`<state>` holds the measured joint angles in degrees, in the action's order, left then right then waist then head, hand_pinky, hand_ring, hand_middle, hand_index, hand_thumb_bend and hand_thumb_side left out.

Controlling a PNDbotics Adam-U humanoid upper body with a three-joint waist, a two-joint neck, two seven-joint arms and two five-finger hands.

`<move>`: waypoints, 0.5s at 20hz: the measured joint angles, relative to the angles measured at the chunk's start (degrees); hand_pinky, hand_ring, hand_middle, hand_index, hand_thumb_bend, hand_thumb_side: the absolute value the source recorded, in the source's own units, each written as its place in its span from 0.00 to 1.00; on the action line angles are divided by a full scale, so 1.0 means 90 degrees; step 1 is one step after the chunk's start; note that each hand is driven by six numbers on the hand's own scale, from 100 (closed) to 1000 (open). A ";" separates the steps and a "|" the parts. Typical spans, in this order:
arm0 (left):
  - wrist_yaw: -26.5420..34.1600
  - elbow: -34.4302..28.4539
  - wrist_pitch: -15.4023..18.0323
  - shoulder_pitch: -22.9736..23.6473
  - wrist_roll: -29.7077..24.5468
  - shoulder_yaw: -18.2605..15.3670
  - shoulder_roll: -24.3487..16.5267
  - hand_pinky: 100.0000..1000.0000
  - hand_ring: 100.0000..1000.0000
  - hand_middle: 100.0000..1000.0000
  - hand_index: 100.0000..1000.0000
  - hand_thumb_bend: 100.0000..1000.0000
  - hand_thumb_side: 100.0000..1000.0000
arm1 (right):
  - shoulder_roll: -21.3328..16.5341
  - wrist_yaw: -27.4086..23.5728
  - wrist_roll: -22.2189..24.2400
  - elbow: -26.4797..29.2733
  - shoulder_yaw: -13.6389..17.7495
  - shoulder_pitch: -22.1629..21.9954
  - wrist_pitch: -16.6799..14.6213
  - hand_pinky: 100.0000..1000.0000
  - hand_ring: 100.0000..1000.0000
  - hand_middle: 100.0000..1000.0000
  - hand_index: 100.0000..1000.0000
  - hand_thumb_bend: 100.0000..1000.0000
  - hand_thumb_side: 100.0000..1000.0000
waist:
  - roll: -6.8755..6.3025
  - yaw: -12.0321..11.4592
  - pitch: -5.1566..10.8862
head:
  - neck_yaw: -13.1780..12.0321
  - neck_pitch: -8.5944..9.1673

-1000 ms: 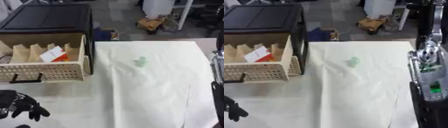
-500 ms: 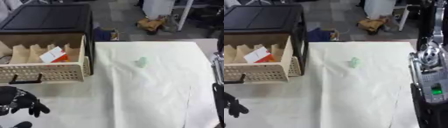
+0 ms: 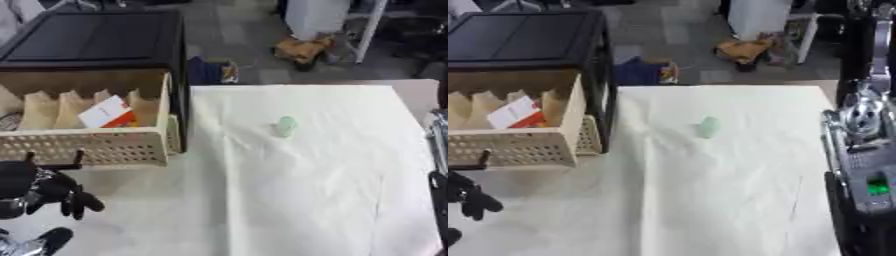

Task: Pick up objects from table and place into drawer.

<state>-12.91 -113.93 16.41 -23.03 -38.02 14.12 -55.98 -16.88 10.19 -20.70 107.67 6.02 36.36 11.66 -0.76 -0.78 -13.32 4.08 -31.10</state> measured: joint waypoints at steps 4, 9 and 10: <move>-0.0251 0.0000 -0.0080 -0.0021 0.0178 -0.0060 0.0007 0.30 0.60 0.57 0.89 0.00 1.00 | 0.0003 0.0003 0.0014 -0.0001 0.0003 0.0029 0.0014 0.64 0.61 0.48 0.75 0.00 1.00 | -0.0013 0.0007 -0.0017 | -0.0001 0.0020; -0.0562 0.0000 -0.0176 -0.0030 0.0377 -0.0062 0.0007 0.30 0.59 0.57 0.89 0.00 1.00 | 0.0006 0.0011 0.0024 -0.0001 0.0015 0.0050 0.0024 0.64 0.61 0.48 0.75 0.00 1.00 | -0.0013 0.0028 -0.0050 | -0.0004 0.0071; -0.0596 0.0000 -0.0208 -0.0040 0.0384 -0.0060 0.0007 0.31 0.59 0.57 0.89 0.00 1.00 | 0.0006 0.0013 0.0024 -0.0001 0.0016 0.0052 0.0024 0.64 0.61 0.48 0.75 0.00 1.00 | -0.0013 0.0043 -0.0058 | -0.0011 0.0082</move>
<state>-18.28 -113.93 14.53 -23.39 -34.57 13.57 -55.92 -16.82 10.30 -20.48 107.66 6.16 36.83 11.87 -0.88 -0.40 -13.84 3.98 -30.36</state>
